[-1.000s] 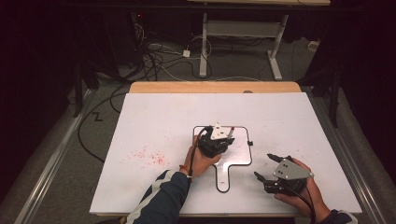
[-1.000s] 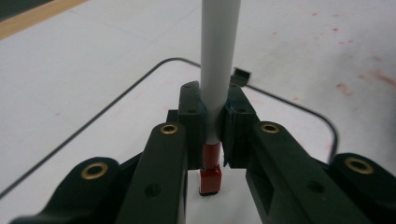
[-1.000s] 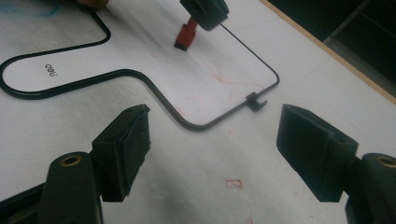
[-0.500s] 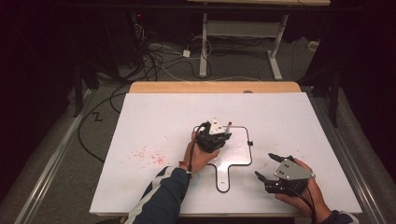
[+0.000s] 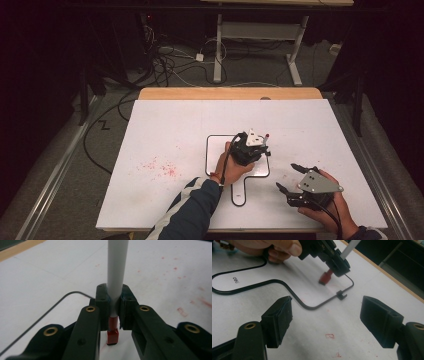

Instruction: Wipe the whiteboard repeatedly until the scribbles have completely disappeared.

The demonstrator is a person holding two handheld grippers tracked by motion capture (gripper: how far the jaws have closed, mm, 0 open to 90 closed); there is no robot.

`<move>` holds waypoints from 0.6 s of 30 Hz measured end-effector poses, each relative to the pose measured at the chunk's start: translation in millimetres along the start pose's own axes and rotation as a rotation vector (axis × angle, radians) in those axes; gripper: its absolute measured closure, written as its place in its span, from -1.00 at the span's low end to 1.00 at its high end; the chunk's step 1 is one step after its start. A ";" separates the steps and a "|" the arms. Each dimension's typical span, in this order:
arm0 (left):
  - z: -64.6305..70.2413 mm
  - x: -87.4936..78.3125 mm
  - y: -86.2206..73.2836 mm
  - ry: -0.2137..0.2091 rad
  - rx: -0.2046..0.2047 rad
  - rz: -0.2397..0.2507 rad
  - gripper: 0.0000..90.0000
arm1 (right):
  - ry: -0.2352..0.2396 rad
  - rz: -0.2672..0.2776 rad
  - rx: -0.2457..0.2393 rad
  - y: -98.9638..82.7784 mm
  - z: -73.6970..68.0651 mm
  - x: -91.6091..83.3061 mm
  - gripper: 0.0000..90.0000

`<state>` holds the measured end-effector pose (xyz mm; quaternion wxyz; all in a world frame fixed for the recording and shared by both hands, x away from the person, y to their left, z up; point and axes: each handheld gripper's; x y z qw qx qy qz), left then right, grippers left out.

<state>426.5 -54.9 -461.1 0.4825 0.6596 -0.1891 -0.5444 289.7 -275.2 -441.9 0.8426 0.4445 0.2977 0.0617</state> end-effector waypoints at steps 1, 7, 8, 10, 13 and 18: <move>-4.8 -3.3 -2.2 0.011 -0.008 0.002 0.75 | -0.001 0.000 -0.003 0.2 -0.2 0.1 -0.41; -19.0 -10.1 -6.7 0.054 -0.054 0.013 0.75 | 0.001 -0.007 -0.010 0.3 -2.2 1.7 -0.41; -17.1 -9.2 -6.2 0.043 -0.054 0.014 0.75 | 0.001 -0.006 -0.010 0.5 -2.3 1.5 -0.41; -8.3 -6.3 -5.1 0.006 -0.047 0.017 0.75 | 0.001 -0.004 -0.012 0.7 -2.1 1.4 -0.41; 10.7 -0.2 -3.0 -0.031 -0.002 0.017 0.75 | 0.001 -0.006 -0.010 0.1 -2.0 1.7 -0.41; 22.4 6.2 0.5 -0.051 0.036 0.013 0.75 | 0.002 -0.005 -0.014 0.5 -2.6 1.2 -0.41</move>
Point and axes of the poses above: each handheld gripper's, and its own axes: x roughly forward along the jaws, y roughly out of its top, z roughly to its right, and after that the axes turned 8 degrees about -y, right-handed
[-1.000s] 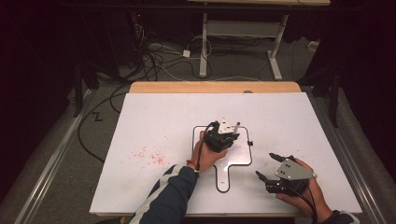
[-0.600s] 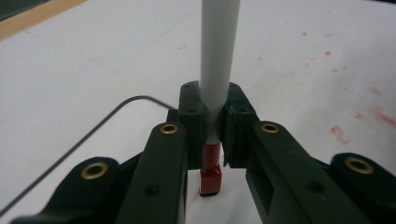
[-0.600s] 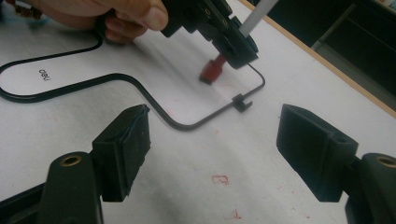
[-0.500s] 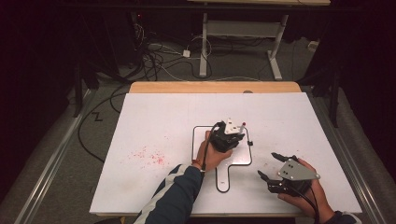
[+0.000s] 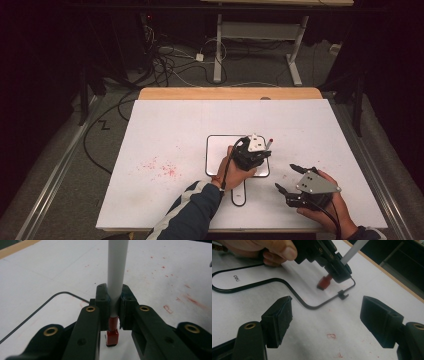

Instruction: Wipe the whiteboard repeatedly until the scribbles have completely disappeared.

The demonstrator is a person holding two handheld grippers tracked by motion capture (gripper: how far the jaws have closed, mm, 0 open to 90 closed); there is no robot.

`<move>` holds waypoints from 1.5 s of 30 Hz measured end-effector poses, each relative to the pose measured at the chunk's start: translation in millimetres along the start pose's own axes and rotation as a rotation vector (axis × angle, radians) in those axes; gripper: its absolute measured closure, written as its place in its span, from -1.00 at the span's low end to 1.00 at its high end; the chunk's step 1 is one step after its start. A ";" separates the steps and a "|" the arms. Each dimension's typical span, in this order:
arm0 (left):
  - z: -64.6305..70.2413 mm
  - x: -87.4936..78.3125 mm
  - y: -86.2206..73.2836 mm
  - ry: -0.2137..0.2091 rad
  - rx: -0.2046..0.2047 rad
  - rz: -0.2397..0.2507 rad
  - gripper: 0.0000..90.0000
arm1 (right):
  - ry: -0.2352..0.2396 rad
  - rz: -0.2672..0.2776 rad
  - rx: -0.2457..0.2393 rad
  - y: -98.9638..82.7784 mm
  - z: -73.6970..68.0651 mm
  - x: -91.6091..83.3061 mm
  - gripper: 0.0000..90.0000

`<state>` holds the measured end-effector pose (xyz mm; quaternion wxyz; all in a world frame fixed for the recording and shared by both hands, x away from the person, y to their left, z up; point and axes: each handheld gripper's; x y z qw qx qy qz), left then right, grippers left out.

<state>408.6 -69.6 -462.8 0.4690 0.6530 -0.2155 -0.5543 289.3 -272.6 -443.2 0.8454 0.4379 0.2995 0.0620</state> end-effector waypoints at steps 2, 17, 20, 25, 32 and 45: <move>-5.5 -4.9 -2.0 0.014 -0.006 -0.007 0.75 | -0.003 0.000 0.001 0.1 0.1 -0.4 -0.41; -25.5 -6.6 -3.4 0.051 -0.078 0.013 0.75 | -0.006 -0.006 -0.004 -0.3 0.9 1.6 -0.41; -13.7 8.0 6.4 0.015 -0.046 0.001 0.75 | -0.010 -0.006 0.001 -1.3 3.0 0.8 -0.41; -7.8 22.7 17.4 -0.004 -0.006 -0.023 0.75 | -0.015 0.000 0.008 -2.3 5.3 -1.9 -0.41; -40.0 21.7 20.6 0.067 -0.052 -0.033 0.75 | -0.010 0.000 0.002 -2.7 3.4 -3.0 -0.41; -34.6 35.9 30.3 0.031 -0.022 -0.052 0.75 | -0.005 0.001 0.002 -2.6 2.5 -3.2 -0.41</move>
Point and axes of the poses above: each handheld gripper's, and its own axes: x roughly forward along the jaws, y roughly out of its top, z roughly to its right, and after that the axes turned 8 degrees about -y, right-handed
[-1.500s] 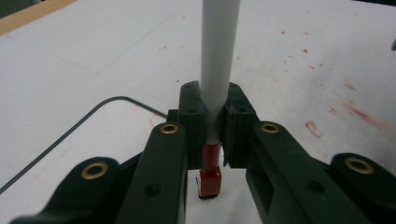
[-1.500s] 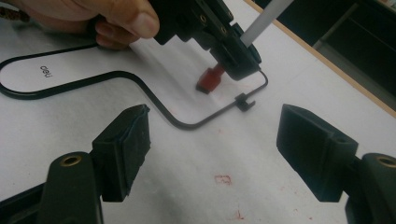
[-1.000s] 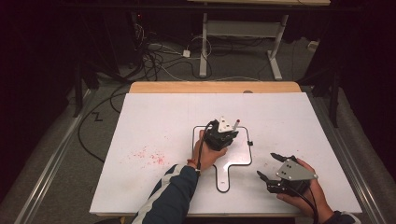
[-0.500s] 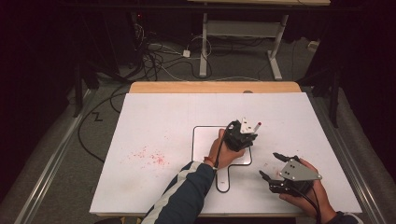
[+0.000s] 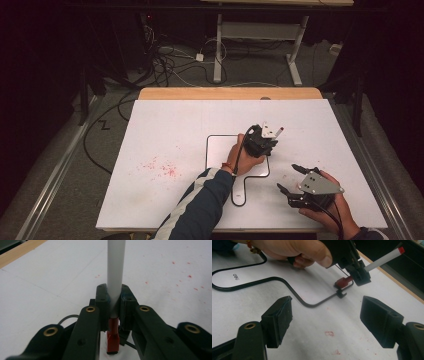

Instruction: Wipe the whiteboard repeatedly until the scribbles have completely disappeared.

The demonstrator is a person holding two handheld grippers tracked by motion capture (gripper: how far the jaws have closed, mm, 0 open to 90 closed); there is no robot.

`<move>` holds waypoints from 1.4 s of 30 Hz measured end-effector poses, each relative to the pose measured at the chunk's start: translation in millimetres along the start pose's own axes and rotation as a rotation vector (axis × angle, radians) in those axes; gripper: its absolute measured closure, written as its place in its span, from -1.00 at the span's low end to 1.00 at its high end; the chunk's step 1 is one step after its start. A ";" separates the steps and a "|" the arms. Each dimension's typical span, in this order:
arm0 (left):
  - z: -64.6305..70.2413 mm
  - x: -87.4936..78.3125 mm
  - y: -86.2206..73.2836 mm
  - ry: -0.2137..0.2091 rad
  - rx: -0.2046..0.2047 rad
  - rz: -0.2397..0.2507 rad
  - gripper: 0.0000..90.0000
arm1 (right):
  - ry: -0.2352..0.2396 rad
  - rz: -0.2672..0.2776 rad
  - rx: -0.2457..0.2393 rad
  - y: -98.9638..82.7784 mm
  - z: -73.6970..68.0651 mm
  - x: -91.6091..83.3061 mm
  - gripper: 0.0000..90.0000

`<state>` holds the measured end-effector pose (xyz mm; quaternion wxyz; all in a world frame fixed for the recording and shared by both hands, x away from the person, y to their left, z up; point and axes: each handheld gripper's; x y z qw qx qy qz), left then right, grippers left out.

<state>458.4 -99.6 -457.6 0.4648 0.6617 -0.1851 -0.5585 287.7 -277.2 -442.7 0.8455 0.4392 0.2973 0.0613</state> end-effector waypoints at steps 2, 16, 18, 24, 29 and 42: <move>-5.6 1.9 2.0 0.005 -0.019 0.005 0.75 | 0.003 0.001 0.002 -0.2 -0.1 0.3 -0.41; 3.1 -16.6 -11.9 -0.030 -0.018 -0.002 0.75 | -0.001 0.005 0.001 -0.2 1.6 -0.5 -0.41; 5.3 -24.0 -18.3 -0.042 -0.022 0.004 0.75 | -0.001 0.005 0.000 0.9 0.5 -0.8 -0.41; 9.8 -33.3 -25.6 -0.046 -0.011 -0.001 0.75 | 0.004 0.000 -0.008 2.8 -3.0 1.3 -0.41; 10.0 -17.1 -13.8 -0.030 0.007 -0.008 0.75 | 0.009 -0.001 -0.011 2.5 -2.8 2.3 -0.41; -18.9 2.6 2.8 -0.012 -0.068 0.006 0.75 | 0.016 0.000 -0.005 -0.5 -0.3 1.7 -0.41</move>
Point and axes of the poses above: each handheld gripper's, and its own axes: x roughly forward along the jaws, y roughly out of its top, z roughly to its right, and after that the axes turned 8 degrees about -y, right-handed
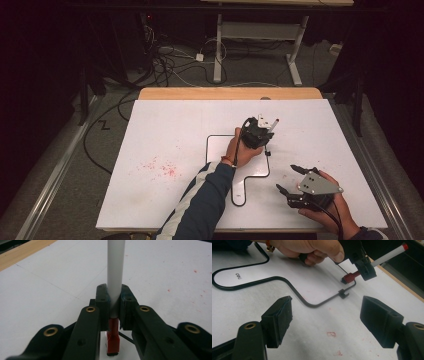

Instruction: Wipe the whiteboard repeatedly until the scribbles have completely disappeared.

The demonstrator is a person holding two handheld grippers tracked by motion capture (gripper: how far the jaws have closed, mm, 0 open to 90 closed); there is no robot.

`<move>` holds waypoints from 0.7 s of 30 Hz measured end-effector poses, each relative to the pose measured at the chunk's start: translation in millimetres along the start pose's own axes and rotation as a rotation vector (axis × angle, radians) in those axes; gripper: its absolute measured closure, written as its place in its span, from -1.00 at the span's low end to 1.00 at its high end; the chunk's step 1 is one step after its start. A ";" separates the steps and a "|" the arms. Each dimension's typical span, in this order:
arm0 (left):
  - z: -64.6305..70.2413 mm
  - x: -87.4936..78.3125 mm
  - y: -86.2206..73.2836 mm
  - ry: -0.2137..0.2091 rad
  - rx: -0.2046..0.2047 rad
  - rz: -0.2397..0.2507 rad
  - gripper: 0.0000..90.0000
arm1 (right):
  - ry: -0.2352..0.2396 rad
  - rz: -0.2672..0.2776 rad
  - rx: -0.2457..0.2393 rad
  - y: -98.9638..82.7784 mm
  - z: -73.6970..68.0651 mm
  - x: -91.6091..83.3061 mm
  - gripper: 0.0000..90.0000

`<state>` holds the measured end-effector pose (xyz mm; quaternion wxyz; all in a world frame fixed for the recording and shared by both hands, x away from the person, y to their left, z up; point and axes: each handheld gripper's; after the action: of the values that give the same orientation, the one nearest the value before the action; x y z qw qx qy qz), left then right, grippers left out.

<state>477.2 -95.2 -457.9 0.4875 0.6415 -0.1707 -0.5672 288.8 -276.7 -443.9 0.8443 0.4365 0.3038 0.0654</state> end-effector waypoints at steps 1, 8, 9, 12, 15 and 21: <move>3.0 -1.7 -1.2 -0.016 -0.002 -0.003 0.75 | 0.000 0.000 0.000 0.0 0.1 0.1 -0.41; 14.0 -31.5 -25.7 -0.028 0.039 -0.005 0.75 | -0.005 0.001 -0.005 1.8 -1.4 -0.4 -0.41; 12.5 -36.4 -29.1 -0.018 0.040 -0.007 0.75 | -0.005 -0.001 -0.006 2.0 -2.0 -0.2 -0.41; 1.3 -56.5 -41.6 0.030 0.024 -0.011 0.75 | -0.004 -0.004 -0.010 2.4 -3.0 0.6 -0.41; -9.4 -71.4 -51.7 0.059 0.000 -0.007 0.75 | -0.004 -0.005 -0.012 3.2 -4.4 1.7 -0.41; -11.2 -67.8 -51.4 0.066 -0.015 0.002 0.75 | -0.002 -0.015 -0.018 3.1 -4.8 4.9 -0.41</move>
<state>449.8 -14.0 -463.2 0.4984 0.6559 -0.1508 -0.5465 290.5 -269.6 -445.8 0.8490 0.4266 0.3056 0.0616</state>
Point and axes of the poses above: each handheld gripper's, and its own axes: x roughly forward along the jaws, y roughly out of its top, z roughly to its right, and after that the axes turned 8 degrees about -y, right-handed
